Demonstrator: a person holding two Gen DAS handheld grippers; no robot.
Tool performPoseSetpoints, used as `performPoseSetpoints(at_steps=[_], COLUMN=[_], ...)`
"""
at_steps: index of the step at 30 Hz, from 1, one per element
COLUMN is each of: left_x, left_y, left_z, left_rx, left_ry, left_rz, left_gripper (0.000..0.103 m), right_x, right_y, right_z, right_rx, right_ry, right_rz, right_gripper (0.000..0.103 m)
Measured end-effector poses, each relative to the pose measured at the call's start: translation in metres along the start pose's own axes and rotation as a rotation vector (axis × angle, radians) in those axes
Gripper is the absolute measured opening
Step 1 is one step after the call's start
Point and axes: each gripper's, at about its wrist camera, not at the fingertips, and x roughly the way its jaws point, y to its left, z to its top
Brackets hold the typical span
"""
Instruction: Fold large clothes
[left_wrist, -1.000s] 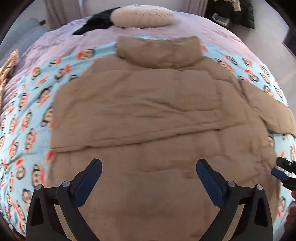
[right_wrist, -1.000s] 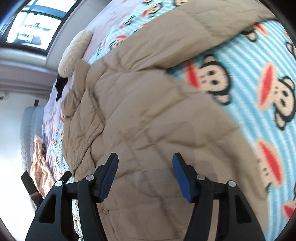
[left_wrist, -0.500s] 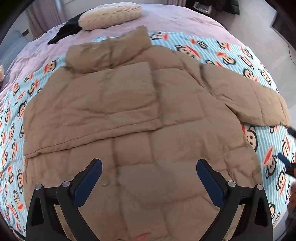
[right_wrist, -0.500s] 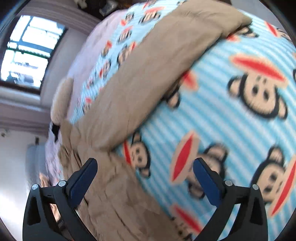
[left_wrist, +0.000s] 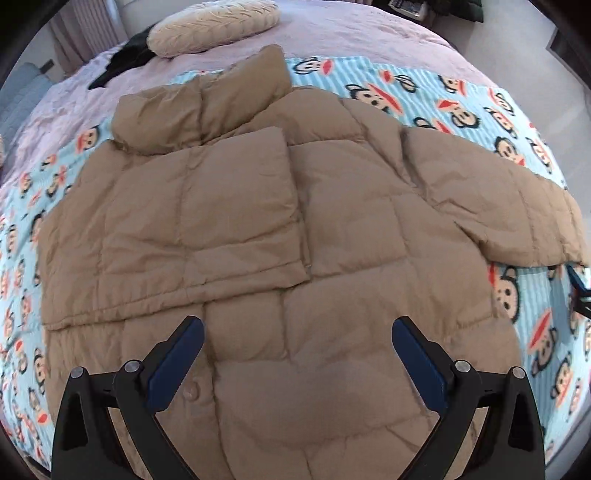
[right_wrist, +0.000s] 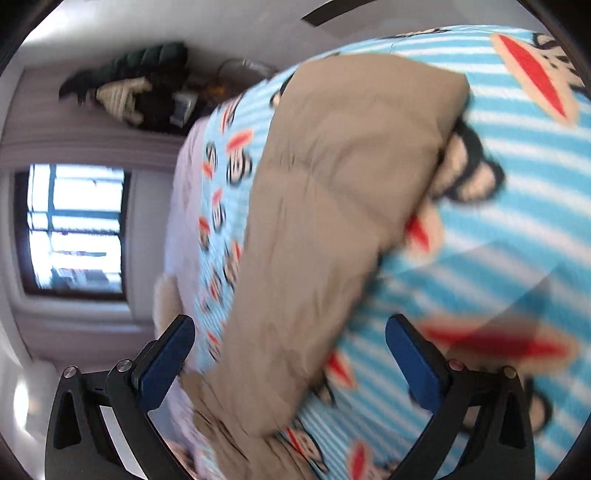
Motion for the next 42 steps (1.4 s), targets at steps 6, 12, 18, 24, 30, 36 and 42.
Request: performPoseSetpoints(at_steps=[6,12,18,24,30,36,42], left_x=[-0.010,-0.017,-0.025,-0.034,-0.031,-0.021,-0.014], left_y=[0.009,0.044,0.098,0.145,0.191,0.226,0.232], left_z=[0.011,0.016,0.020,0.020,0.002,-0.014,-0.011], left_rx=[-0.036,-0.095,-0.198,-0.243,-0.324,-0.370,-0.347], left_ry=[-0.053,-0.084,-0.119,-0.173,-0.179,-0.160,-0.158], left_rz=[-0.021,0.006,0.042,0.060,0.051,0.050,0.022], left_gripper=[0.102,0.102,0.102,0.102,0.102,0.102,0.102], right_x=[0.025,0.050,0.069,0.100,0.147,0.221,0.247], right_y=[-0.007,0.006,0.094,0.216,0.272,0.242,0.189], right_z=[0.015,0.004,-0.036,-0.135,-0.289,-0.396,-0.406], right_rx=[0.176,0.190,-0.096,-0.591,-0.979,-1.066,-0.998], right_ry=[-0.004,0.063,0.153,0.255,0.414,0.569,0.630], right_rz=[0.085,0.196,0.244,0.203,0.145,0.000,-0.205], right_gripper=[0.052,0.006,0.006,0.006,0.006,0.006,0.014])
